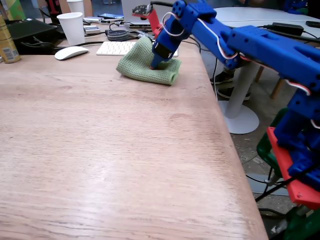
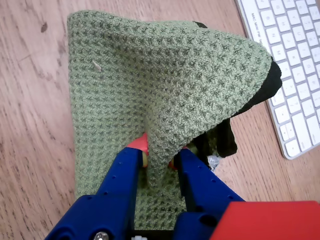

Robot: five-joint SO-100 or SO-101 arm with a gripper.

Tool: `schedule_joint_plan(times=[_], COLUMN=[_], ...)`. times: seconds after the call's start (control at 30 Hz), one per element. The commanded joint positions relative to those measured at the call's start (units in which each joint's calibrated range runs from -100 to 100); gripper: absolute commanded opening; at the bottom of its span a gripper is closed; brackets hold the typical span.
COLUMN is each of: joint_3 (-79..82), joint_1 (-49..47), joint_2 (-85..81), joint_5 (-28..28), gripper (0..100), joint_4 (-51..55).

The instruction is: Clean the table

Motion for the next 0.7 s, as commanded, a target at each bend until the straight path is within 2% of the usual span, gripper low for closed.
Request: schedule_joint_plan(times=[0.0, 0.1, 0.33, 0.47, 0.67], joint_3=[0.0, 0.3, 47.3, 63.1, 82.8], joint_1=[4.8, 6.2, 2.0, -16.6, -52.3], joint_2=[-7.8, -24.6, -65.2, -82.4, -101.7], joint_5=[-0.2, -0.2, -0.9, -7.7, -16.5], gripper=[0, 0, 0, 0, 0], joint_4=[6.8, 18.6, 19.0, 19.0, 18.9])
